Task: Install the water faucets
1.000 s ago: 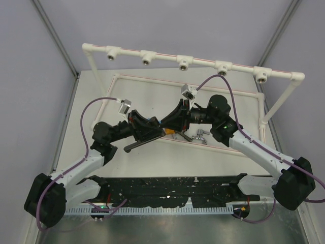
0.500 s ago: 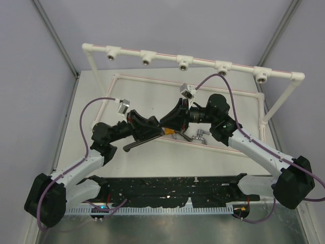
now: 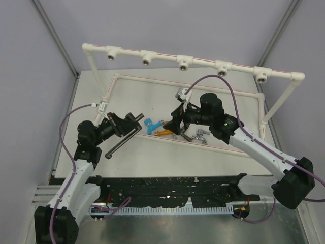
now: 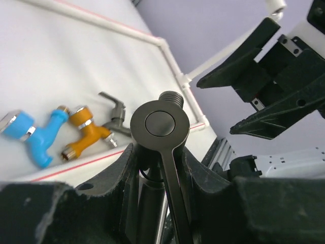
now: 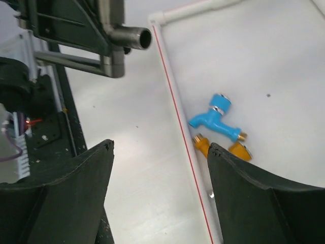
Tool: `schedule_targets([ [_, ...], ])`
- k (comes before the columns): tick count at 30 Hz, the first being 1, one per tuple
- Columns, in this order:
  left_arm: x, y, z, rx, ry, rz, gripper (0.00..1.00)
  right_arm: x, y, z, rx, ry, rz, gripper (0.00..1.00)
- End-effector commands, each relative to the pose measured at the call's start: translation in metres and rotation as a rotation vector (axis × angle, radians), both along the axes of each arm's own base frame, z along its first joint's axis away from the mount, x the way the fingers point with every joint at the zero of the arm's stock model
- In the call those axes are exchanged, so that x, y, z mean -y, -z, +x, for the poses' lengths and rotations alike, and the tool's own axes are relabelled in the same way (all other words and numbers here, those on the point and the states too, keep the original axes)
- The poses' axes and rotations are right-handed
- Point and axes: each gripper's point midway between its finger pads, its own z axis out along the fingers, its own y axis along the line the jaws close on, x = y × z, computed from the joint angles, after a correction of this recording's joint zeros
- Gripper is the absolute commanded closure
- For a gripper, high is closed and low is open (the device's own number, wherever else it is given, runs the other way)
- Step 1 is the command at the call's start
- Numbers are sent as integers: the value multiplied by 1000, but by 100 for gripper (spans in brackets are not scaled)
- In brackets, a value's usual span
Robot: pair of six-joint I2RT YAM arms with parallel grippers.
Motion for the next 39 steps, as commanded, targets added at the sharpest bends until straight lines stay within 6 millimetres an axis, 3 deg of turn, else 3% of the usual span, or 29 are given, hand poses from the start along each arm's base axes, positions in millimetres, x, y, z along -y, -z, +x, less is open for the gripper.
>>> schedule_targets([
  [1,-14,24,-1,-139,-64,83,100,28,51,26,11,145,-232,21],
  [7,-39,38,0,-210,-235,164,100,36,131,35,-106,183,-434,23],
  [9,-42,32,-2,-187,-247,179,100,40,151,41,-130,211,-496,24],
  [14,-48,28,-5,-185,-296,171,100,43,191,41,-219,213,-597,29],
  [20,-54,31,-5,-206,-344,160,100,40,231,24,-304,164,-686,34],
  [26,-60,28,-1,-219,-394,152,100,28,243,0,-332,132,-762,43],
  [29,-61,23,0,-214,-406,144,100,25,248,-9,-334,155,-801,58],
  [33,-64,19,2,-219,-428,137,100,20,250,-27,-349,162,-816,69],
  [39,-68,15,4,-222,-460,119,100,14,242,-46,-352,150,-797,75],
])
